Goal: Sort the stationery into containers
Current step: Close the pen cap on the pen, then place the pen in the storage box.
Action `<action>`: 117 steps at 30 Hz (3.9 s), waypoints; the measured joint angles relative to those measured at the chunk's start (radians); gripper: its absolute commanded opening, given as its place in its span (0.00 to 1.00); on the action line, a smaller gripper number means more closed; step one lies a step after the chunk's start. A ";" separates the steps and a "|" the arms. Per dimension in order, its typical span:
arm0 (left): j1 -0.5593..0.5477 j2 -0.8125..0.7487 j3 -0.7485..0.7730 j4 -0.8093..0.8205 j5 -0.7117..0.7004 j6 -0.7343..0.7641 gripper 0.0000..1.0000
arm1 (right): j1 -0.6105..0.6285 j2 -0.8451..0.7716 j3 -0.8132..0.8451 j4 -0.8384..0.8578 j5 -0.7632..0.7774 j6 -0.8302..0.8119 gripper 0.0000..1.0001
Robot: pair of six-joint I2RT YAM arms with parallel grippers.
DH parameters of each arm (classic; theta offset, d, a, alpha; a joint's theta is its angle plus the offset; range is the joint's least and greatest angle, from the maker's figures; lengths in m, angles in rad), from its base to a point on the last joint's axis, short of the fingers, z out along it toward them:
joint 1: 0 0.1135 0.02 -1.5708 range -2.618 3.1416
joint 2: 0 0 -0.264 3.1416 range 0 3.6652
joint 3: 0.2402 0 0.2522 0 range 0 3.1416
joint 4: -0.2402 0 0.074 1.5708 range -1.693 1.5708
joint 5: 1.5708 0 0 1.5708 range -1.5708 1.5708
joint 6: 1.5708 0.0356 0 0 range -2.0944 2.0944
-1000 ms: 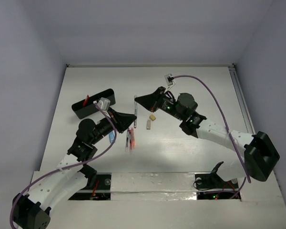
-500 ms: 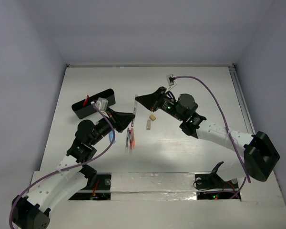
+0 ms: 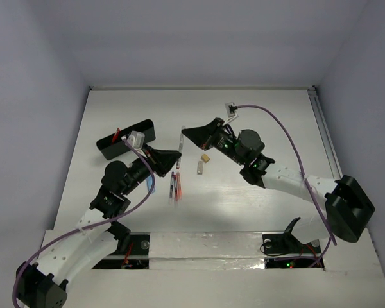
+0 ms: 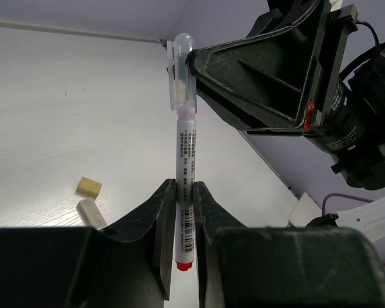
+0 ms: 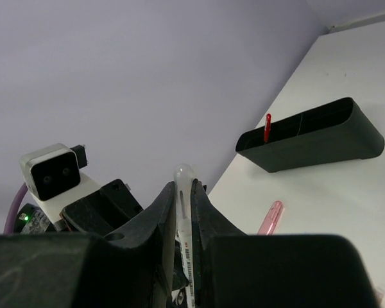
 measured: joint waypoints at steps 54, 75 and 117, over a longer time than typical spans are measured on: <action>0.002 -0.085 0.067 -0.178 -0.155 0.060 0.00 | 0.063 0.015 0.064 -0.235 -0.106 -0.124 0.66; 0.002 -0.130 0.081 -0.338 -0.171 0.081 0.00 | 0.063 0.189 0.214 -0.235 -0.227 -0.127 0.05; 0.002 -0.449 0.316 -0.706 -0.714 0.266 0.80 | 0.167 1.361 1.679 -0.339 0.002 -0.249 0.00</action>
